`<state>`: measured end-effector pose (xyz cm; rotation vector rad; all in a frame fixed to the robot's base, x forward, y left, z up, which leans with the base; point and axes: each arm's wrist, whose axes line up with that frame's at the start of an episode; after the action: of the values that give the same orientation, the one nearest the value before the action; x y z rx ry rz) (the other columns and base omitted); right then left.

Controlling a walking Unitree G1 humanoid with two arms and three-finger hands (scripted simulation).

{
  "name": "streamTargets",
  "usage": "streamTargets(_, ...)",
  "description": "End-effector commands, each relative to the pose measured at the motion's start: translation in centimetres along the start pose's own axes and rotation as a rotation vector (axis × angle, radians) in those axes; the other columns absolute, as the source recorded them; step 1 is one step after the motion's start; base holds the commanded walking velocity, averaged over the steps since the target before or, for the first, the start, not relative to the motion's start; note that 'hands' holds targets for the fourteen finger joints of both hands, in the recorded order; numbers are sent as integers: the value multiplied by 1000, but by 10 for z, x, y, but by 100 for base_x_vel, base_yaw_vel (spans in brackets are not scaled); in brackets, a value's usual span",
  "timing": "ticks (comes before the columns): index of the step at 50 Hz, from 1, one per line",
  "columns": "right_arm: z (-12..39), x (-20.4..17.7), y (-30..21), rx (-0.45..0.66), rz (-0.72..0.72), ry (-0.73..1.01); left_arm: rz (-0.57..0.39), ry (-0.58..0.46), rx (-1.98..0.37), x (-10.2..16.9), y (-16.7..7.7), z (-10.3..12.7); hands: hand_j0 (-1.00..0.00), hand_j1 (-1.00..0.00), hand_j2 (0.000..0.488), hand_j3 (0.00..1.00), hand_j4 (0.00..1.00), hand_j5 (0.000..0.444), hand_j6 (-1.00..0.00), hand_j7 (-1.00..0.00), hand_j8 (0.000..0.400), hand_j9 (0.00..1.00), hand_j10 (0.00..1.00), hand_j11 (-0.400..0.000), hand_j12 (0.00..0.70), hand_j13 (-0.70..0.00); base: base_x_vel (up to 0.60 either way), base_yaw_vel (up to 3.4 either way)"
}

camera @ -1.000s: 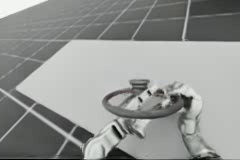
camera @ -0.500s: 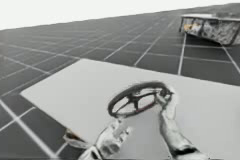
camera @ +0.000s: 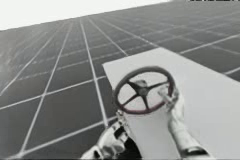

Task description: Pick up and drop off the object

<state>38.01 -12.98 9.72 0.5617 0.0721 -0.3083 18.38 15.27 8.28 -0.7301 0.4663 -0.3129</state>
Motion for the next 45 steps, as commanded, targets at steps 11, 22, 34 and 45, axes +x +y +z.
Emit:
streamTargets(11, 9, 0, -1, 21, 0, -27, -11, 3, 14, 2, -4, 1, 0, 0, 0, 1000, 1000, 0, 0, 0, 0, 1000, 1000, -400, 0, -700, 31, 92)
streamTargets(22, 9, 0, -1, 21, 0, -27, -11, 3, 14, 2, -4, 1, 0, 0, 0, 1000, 1000, 0, 0, 0, 0, 1000, 1000, -400, 0, -700, 38, 57)
streamTargets(34, 9, 0, -1, 21, 0, -27, -11, 3, 14, 2, -4, 1, 0, 0, 0, 1000, 1000, 0, 0, 0, 0, 1000, 1000, -400, 0, -700, 43, 41)
streamTargets(45, 9, 0, -1, 21, 0, -27, -11, 3, 14, 2, -4, 1, 0, 0, 0, 1000, 1000, 0, 0, 0, 0, 1000, 1000, -400, 0, -700, 49, 22)
